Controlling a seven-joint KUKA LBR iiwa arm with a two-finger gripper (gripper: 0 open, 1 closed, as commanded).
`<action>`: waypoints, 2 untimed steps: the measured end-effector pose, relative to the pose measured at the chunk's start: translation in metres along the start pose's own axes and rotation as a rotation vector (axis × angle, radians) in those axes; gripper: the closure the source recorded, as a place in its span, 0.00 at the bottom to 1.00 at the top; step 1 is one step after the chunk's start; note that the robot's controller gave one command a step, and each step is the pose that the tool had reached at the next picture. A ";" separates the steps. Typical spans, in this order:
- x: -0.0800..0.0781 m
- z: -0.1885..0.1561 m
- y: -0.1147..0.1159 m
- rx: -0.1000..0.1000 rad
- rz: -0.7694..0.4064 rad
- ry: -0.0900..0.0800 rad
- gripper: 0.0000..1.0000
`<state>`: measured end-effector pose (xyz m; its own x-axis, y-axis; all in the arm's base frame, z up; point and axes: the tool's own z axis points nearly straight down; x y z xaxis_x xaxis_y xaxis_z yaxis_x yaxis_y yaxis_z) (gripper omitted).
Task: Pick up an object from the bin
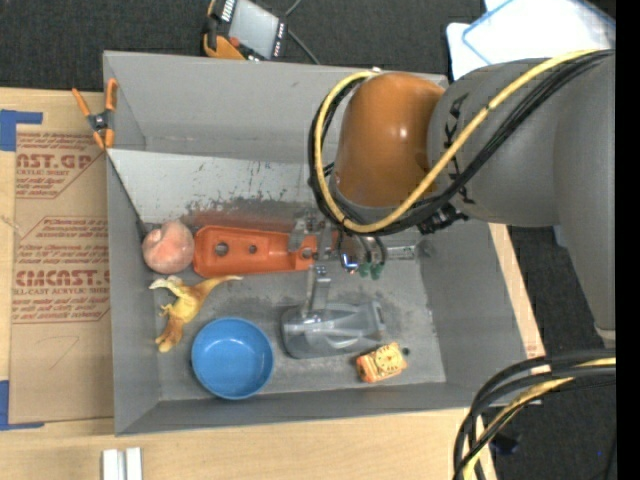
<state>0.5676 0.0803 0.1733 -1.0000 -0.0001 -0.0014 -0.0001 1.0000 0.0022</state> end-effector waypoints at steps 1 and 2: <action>0.000 0.000 0.000 0.000 0.000 0.000 0.00; -0.002 0.014 0.000 -0.002 0.005 -0.011 0.00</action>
Offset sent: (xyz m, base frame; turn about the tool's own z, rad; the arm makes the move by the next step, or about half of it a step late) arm -0.0004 -0.0004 -0.0646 0.0190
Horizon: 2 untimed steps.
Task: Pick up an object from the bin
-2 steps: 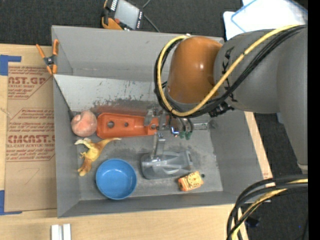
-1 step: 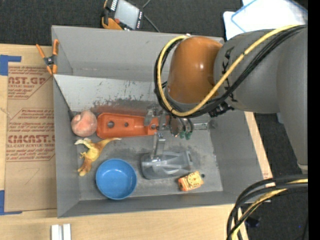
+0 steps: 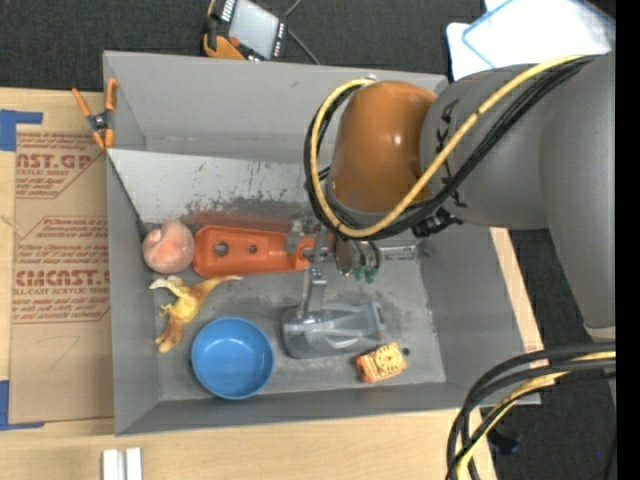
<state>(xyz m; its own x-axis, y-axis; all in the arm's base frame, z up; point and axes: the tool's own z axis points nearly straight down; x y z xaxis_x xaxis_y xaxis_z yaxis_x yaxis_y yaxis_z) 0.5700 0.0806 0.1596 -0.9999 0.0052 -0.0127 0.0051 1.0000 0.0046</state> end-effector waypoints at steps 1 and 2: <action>0.003 0.080 -0.002 -0.006 -0.166 -0.001 0.00; 0.003 0.080 -0.003 -0.004 -0.166 -0.003 0.00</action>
Offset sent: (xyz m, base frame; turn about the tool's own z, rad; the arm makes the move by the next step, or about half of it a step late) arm -0.0073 0.0072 -0.0896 -0.2607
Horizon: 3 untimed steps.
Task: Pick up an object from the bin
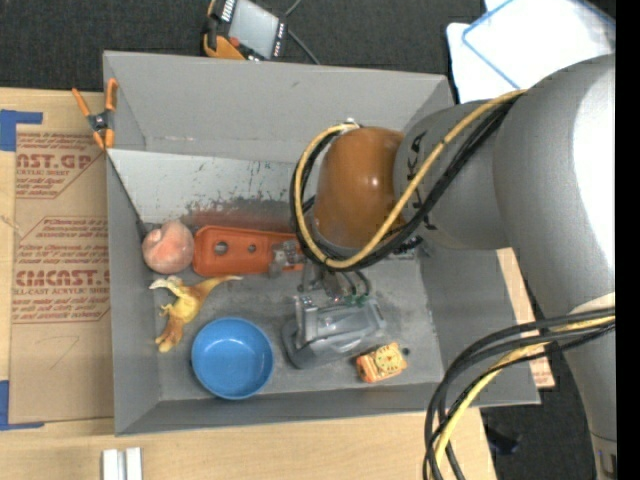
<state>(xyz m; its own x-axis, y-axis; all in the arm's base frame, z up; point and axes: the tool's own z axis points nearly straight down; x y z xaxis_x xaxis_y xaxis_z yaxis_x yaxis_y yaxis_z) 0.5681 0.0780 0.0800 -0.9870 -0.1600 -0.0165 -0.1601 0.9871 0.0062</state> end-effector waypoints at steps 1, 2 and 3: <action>0.052 -0.004 0.022 -0.004 -0.457 -0.021 0.00; 0.053 0.004 0.025 0.014 -0.290 -0.002 0.00; 0.067 0.004 0.032 -0.004 -0.713 -0.006 0.00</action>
Offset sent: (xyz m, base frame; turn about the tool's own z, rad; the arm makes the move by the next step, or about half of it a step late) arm -0.0558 0.0244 -0.0100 -0.2871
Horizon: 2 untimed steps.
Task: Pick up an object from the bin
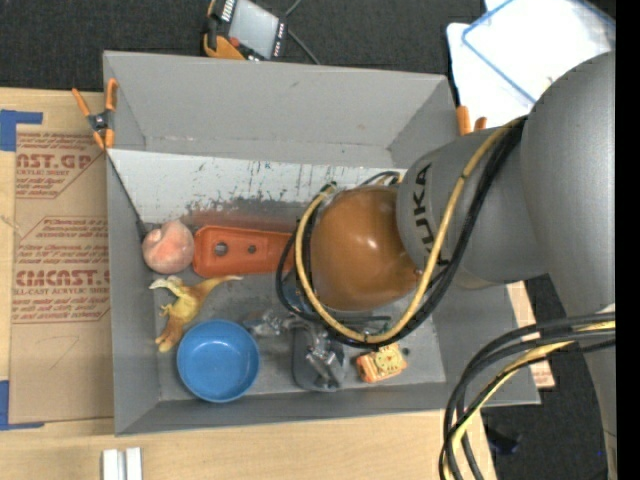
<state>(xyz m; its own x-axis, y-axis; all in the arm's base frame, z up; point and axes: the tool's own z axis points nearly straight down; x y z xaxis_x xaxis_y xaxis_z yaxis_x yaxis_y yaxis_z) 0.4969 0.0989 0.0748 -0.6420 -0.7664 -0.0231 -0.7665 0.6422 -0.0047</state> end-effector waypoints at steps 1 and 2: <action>-0.036 0.002 0.012 0.012 -0.165 0.037 0.00; 0.021 -0.012 -0.053 -0.002 -0.048 0.004 0.00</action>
Offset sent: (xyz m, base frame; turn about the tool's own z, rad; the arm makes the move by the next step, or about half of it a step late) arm 0.0328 -0.0877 0.0182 -0.0018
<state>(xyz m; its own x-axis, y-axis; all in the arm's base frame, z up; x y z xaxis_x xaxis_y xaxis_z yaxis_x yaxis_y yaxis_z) 0.5241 0.0483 0.0861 -0.6046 -0.7963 -0.0187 -0.7964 0.6047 -0.0038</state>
